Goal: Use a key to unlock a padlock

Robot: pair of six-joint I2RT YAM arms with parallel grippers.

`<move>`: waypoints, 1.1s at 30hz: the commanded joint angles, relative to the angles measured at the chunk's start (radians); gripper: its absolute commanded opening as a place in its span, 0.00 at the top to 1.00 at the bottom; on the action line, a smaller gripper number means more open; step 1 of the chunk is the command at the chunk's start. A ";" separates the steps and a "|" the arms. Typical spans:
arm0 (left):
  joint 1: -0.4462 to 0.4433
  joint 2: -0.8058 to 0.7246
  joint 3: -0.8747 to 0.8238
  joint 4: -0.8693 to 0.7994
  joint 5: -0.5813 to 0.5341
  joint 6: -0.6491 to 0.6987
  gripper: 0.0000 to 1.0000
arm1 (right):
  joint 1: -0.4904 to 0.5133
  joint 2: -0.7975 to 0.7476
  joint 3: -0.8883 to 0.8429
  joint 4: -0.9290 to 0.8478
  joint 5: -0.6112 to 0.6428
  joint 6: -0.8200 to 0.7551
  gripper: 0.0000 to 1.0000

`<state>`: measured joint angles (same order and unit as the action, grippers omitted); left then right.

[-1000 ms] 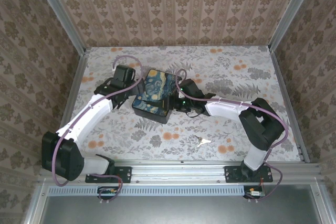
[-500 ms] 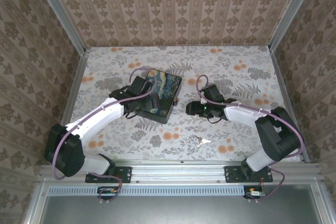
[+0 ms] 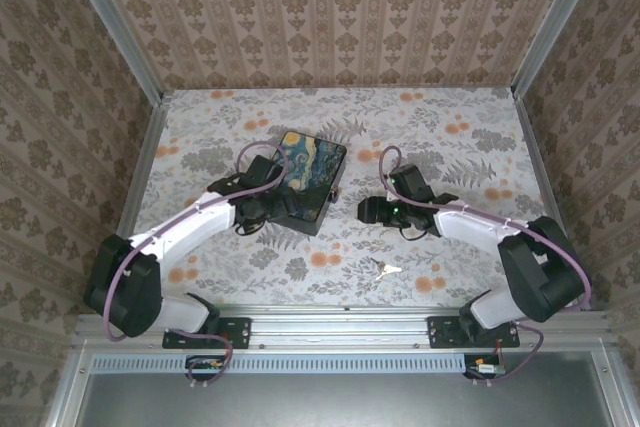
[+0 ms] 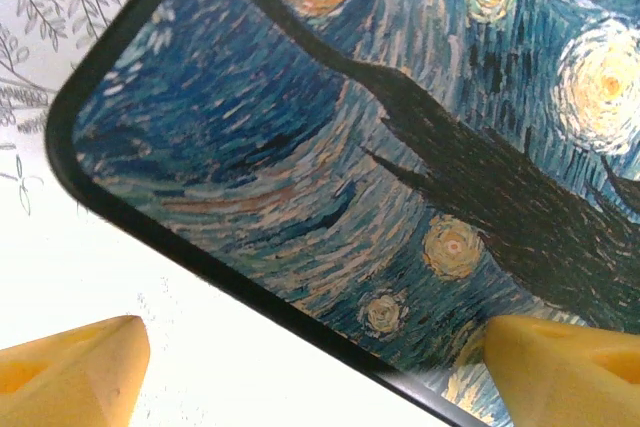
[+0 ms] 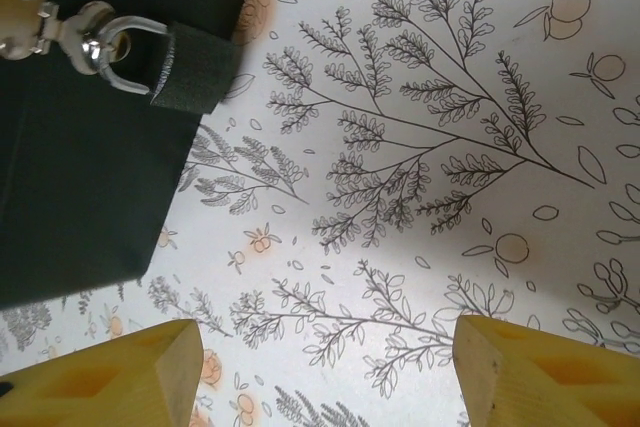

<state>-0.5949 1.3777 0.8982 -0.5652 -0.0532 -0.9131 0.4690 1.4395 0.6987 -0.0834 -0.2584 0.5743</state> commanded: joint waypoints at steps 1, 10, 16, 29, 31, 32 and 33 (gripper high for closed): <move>0.047 0.038 0.011 0.016 -0.036 0.024 0.07 | 0.002 -0.079 -0.026 -0.045 0.005 -0.014 0.33; 0.178 0.183 0.117 0.128 -0.008 0.226 0.11 | 0.027 -0.213 -0.075 -0.235 0.077 0.076 0.37; 0.190 0.238 0.209 0.091 0.010 0.280 0.11 | 0.085 -0.253 -0.086 -0.344 0.131 0.102 0.46; 0.094 -0.122 -0.004 -0.078 -0.017 0.319 0.08 | 0.156 -0.231 -0.199 -0.208 0.105 0.136 0.54; 0.074 -0.154 -0.029 -0.078 0.014 0.296 0.08 | 0.164 -0.209 -0.204 -0.170 0.103 0.135 0.54; 0.062 -0.165 -0.045 -0.075 0.030 0.282 0.08 | 0.169 -0.200 -0.203 -0.155 0.105 0.137 0.53; 0.048 -0.176 -0.060 -0.071 0.040 0.265 0.08 | 0.173 -0.192 -0.202 -0.142 0.106 0.139 0.54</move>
<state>-0.5232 1.2327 0.8738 -0.6029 -0.0544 -0.6147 0.6285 1.2270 0.5102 -0.2901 -0.1608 0.6933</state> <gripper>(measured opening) 0.918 0.465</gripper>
